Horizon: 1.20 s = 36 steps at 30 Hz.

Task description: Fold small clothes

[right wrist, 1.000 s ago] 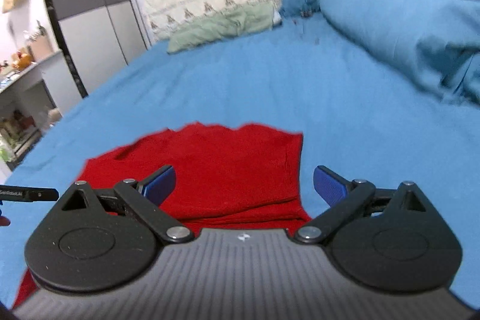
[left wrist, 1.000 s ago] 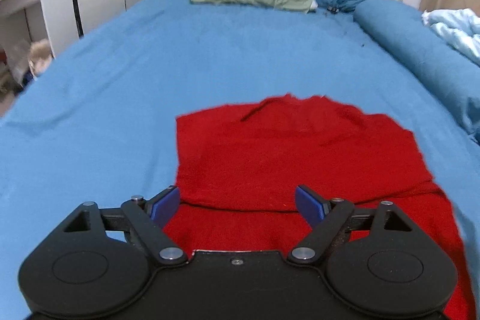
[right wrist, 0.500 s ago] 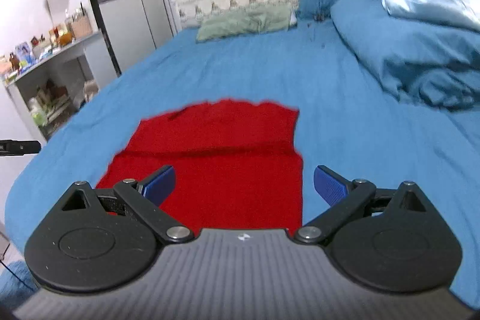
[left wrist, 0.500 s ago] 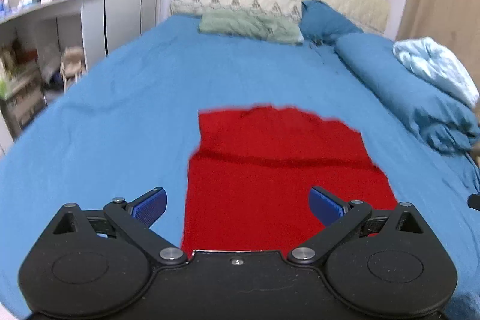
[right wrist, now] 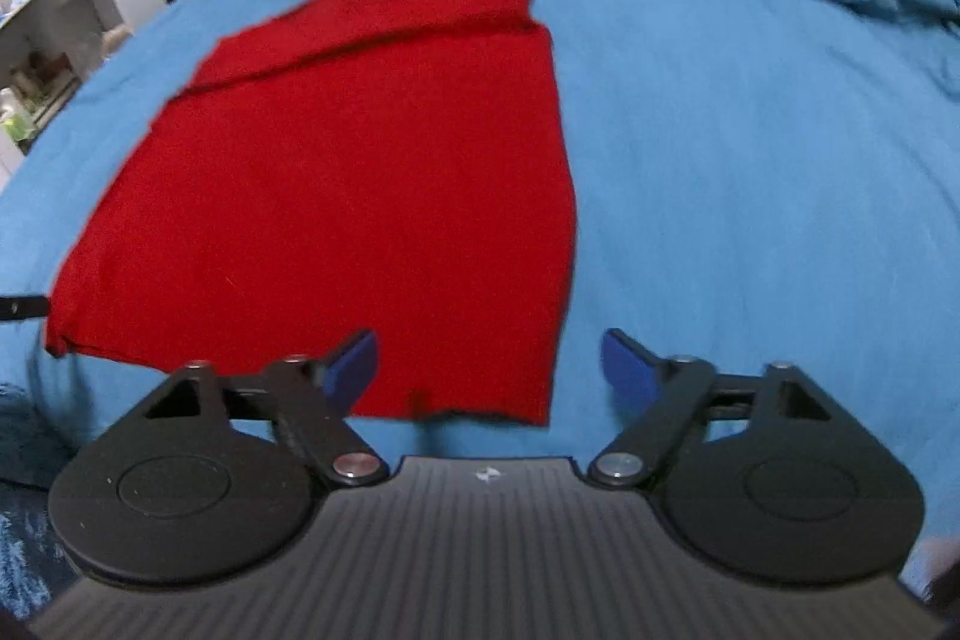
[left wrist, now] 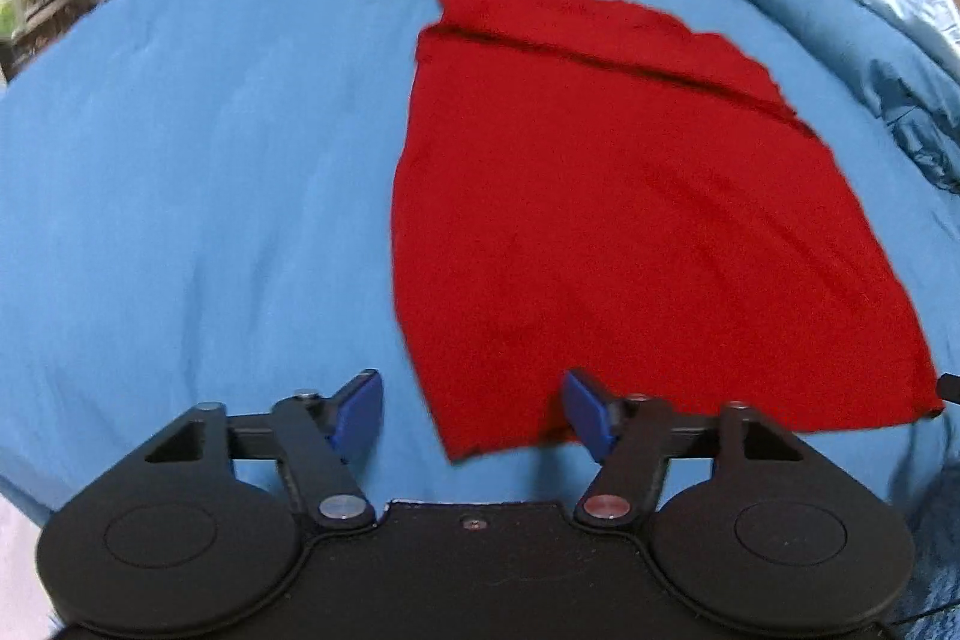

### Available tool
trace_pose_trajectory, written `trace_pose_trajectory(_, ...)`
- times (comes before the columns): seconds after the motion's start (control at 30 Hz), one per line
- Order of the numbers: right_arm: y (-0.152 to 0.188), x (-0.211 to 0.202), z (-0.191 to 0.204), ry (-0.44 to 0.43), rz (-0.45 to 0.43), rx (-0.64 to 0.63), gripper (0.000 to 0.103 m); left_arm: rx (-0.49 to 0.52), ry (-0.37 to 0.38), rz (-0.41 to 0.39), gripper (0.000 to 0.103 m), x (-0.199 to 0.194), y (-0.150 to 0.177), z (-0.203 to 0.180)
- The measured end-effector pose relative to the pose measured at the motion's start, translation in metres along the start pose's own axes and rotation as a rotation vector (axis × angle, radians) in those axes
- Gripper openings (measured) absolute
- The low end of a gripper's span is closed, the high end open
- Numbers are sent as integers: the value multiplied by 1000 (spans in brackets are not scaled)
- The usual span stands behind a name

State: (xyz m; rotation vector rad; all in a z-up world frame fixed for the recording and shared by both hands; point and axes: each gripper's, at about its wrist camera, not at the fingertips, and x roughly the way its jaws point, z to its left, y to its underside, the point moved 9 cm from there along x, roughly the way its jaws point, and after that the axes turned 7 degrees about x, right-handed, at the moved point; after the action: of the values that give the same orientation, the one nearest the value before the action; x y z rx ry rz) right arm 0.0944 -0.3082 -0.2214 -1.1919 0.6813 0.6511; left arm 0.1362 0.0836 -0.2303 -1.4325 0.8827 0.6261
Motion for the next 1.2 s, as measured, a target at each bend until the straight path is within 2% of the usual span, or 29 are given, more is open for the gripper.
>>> trace_pose_trajectory(0.13,10,12,-7,25,5,36,77,-1,-13,4,59,10,6,3)
trace_pose_trajectory(0.27,17,24,-6,28,15,40,68,3,-19,4,59,14,9,4)
trace_pose_trajectory(0.33,18,27,-5,41,11,30,65,4,-19,4,51,16,10,4)
trace_pose_trajectory(0.4,20,28,-4,40,6,28,48,11,-19,7,46,17,11,5)
trace_pose_trajectory(0.47,21,26,-4,37,4,33,39,15,-15,7,31,16,12,4)
trace_pose_trajectory(0.5,20,27,-6,35,3,37,34,18,-11,10,13,15,11,3)
trace_pose_trajectory(0.53,20,26,-5,34,3,38,31,20,-4,14,6,16,11,2)
trace_pose_trajectory(0.6,20,26,-6,33,5,40,24,26,-8,11,5,15,10,1)
trace_pose_trajectory(0.8,6,12,-11,-22,-15,109,21,24,-35,-87,5,-18,-5,-1)
trace_pose_trajectory(0.9,-14,-8,-11,-80,-49,138,21,2,-24,-154,5,-44,-31,0)
trace_pose_trajectory(1.0,-51,-28,-7,-164,-101,188,21,-28,-32,-230,5,-65,-73,1)
trace_pose_trajectory(1.1,-106,-42,0,-228,-179,199,20,-36,-16,-331,5,-78,-137,-2)
trace_pose_trajectory(1.2,-176,-40,5,-271,-250,194,20,-47,-38,-422,5,-71,-212,-3)
